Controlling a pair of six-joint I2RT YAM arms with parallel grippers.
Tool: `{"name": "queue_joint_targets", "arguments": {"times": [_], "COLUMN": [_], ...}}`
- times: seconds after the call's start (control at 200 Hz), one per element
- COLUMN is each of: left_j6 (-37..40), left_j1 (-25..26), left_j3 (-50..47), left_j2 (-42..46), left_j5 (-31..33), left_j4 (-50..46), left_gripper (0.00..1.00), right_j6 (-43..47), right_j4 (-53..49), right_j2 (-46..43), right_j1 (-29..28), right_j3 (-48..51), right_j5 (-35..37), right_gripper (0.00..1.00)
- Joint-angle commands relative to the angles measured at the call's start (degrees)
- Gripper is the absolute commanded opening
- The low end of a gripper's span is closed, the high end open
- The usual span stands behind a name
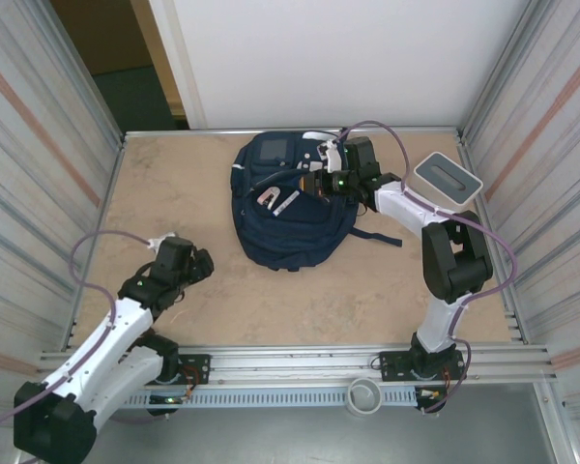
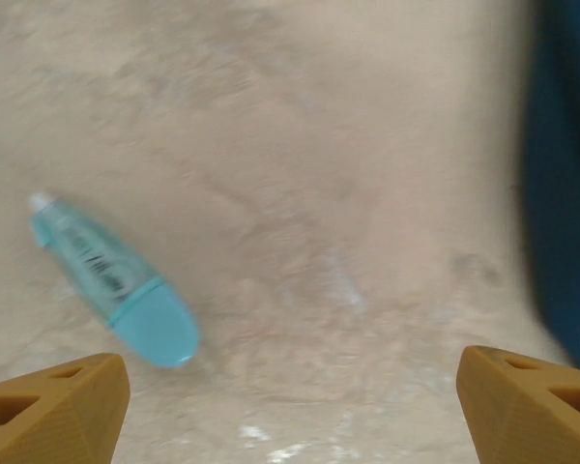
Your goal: Pack books, pencil case, and school supplies into a backpack
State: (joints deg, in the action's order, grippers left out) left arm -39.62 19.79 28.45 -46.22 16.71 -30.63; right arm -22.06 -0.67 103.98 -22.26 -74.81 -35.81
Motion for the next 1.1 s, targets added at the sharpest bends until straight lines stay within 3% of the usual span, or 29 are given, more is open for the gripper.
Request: {"name": "queue_joint_targets", "arguments": {"times": [0.0,0.205,0.321,0.576,0.917,1.012,1.092], "left_j6": [-2.27,1.38,1.84,4.96,7.41,7.72,8.12], "left_j1": [-5.02,-14.95,-16.44,-16.52,-16.21,-12.94,-6.71], "left_j3": [-1.44,-3.34,-3.92,-1.17,0.29,0.66,1.72], "left_j2": [-2.48,-8.72,-12.01,-20.85,-24.64,-22.08,-18.32], "left_j5": [1.00,-5.26,-6.67,-7.13,-10.72,-8.56,-4.02], "left_j4": [-2.04,5.28,8.43,10.67,12.83,12.19,10.76], "left_gripper": [0.89,0.87,0.82,0.71,0.40,0.36,0.33], "right_j6": [-1.38,-2.13,-2.38,-2.44,-2.44,-2.62,-2.76], "right_j4": [3.00,4.65,5.05,5.15,5.06,5.08,5.06], "right_j2": [-2.47,-2.83,-2.84,-2.21,-1.60,-1.37,-1.41], "right_j1": [0.00,0.35,0.24,0.02,0.11,0.10,0.11], "right_j3": [1.26,2.74,2.87,2.78,2.82,2.65,2.48], "right_j5": [-2.61,-3.57,-3.75,-3.83,-3.98,-4.22,-4.41], "right_gripper": [0.02,0.02,0.02,0.02,0.02,0.02,0.02]}}
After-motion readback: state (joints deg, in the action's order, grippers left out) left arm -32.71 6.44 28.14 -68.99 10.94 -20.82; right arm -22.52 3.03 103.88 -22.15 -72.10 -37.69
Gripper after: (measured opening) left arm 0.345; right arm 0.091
